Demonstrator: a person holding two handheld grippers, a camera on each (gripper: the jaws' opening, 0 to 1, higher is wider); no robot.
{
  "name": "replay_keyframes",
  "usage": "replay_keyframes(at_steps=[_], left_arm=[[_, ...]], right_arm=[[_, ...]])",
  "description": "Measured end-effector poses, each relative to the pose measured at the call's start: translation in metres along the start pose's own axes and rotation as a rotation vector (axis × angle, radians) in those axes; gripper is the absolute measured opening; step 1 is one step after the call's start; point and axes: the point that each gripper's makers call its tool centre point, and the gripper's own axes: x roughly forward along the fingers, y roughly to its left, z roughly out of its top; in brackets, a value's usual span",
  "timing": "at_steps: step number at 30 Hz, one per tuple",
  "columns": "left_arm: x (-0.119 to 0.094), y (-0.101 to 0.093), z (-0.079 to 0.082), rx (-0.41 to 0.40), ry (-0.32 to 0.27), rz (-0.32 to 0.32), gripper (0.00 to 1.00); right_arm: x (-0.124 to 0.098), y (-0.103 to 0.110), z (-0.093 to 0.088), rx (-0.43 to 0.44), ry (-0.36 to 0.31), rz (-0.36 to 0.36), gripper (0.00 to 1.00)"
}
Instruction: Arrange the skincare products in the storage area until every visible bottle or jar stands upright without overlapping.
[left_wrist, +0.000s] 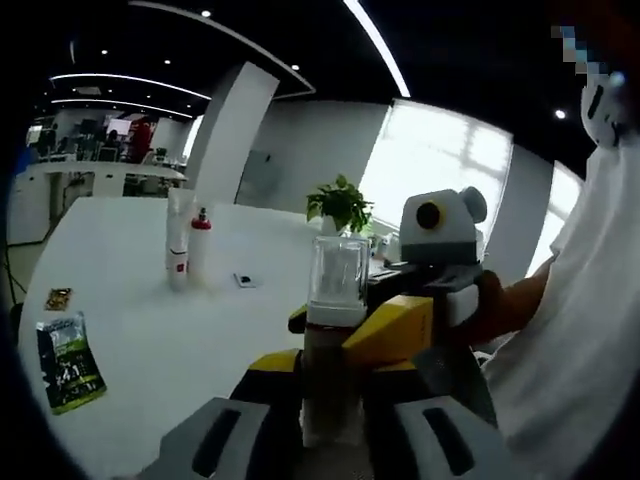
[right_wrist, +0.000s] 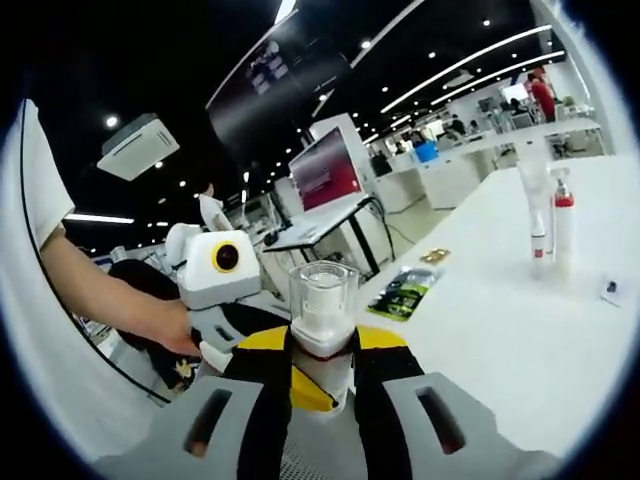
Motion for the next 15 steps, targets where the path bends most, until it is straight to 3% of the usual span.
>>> replay_keyframes(at_steps=[7, 10, 13, 15], left_arm=[[0.002, 0.005, -0.004, -0.067, 0.032, 0.014, 0.25], [0.001, 0.012, -0.015, -0.154, 0.103, 0.058, 0.28], [0.001, 0.018, -0.018, -0.126, 0.128, 0.090, 0.32], [-0.008, 0.028, -0.034, -0.039, 0.252, 0.148, 0.32]], right_arm=[[-0.002, -0.005, 0.003, -0.020, -0.010, -0.023, 0.20], [-0.003, -0.009, 0.007, -0.029, -0.026, -0.043, 0.20], [-0.006, -0.016, 0.012, -0.017, -0.049, -0.061, 0.21], [-0.009, -0.022, 0.016, -0.010, -0.072, -0.089, 0.21]])
